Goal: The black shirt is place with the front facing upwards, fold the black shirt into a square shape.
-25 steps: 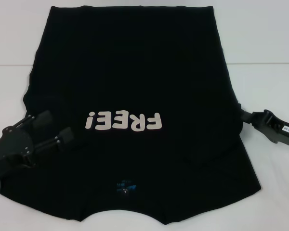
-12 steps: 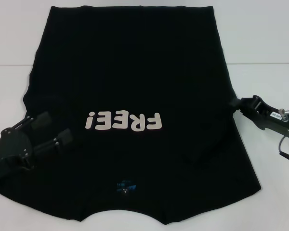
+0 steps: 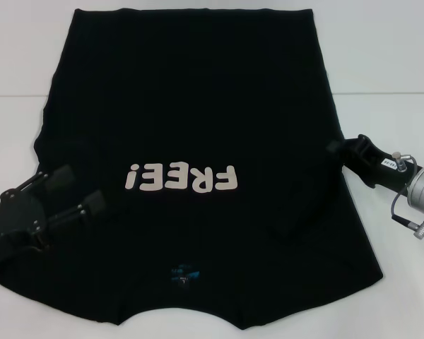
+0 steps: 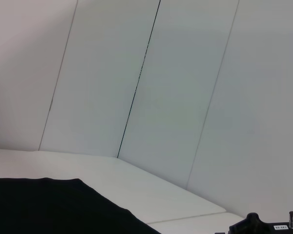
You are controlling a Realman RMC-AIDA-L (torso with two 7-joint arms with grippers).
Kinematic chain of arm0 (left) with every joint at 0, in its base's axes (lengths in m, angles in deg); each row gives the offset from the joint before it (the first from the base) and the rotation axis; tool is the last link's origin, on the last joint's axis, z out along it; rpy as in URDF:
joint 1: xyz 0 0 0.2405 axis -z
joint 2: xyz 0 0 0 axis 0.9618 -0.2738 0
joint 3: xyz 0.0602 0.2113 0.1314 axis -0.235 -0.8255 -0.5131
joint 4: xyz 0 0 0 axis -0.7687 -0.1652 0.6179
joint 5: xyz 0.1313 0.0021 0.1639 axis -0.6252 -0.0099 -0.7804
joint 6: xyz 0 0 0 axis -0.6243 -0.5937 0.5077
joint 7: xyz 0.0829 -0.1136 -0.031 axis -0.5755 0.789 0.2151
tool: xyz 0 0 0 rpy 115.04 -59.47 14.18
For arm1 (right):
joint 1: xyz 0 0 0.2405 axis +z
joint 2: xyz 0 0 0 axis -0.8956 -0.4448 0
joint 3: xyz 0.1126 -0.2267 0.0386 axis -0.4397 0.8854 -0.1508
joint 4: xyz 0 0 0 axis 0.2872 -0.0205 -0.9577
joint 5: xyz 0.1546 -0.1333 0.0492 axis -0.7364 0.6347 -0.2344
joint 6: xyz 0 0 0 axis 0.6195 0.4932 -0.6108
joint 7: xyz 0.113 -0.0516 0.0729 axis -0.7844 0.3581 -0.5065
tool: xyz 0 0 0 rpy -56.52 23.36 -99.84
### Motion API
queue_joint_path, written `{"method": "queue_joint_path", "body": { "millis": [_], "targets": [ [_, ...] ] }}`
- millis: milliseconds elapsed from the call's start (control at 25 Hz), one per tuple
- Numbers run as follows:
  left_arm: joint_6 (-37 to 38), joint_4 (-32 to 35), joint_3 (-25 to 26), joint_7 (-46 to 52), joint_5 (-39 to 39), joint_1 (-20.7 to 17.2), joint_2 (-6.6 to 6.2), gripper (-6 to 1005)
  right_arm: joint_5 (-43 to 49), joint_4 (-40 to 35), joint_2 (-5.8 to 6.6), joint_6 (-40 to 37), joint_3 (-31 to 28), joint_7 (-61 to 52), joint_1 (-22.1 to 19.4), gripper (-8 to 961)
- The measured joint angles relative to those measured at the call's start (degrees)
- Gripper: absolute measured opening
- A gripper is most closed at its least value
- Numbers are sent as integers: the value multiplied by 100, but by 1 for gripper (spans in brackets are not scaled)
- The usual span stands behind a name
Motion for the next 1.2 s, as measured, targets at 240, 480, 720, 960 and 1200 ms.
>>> {"method": "queue_joint_path", "body": {
  "millis": [240,480,720,960,1200],
  "targets": [
    [1,1,0,-11,0,-1,0,908,-352,124,-32,65,11,113,86,30],
    [16,1,0,-12,0,-29,9,908,-723,289,-32,156,3,133,161,113],
    [34,2,0,-20,9,-50,16,907,-1098,408,-30,-175,0,512,157,395],
    [45,1,0,-21,14,-54,22,908,-1378,390,-3,-929,-3,1281,3,679],
    [77,2,3,-21,18,-66,26,907,-1435,226,22,-1299,-103,1539,-213,686]
  ]
}}
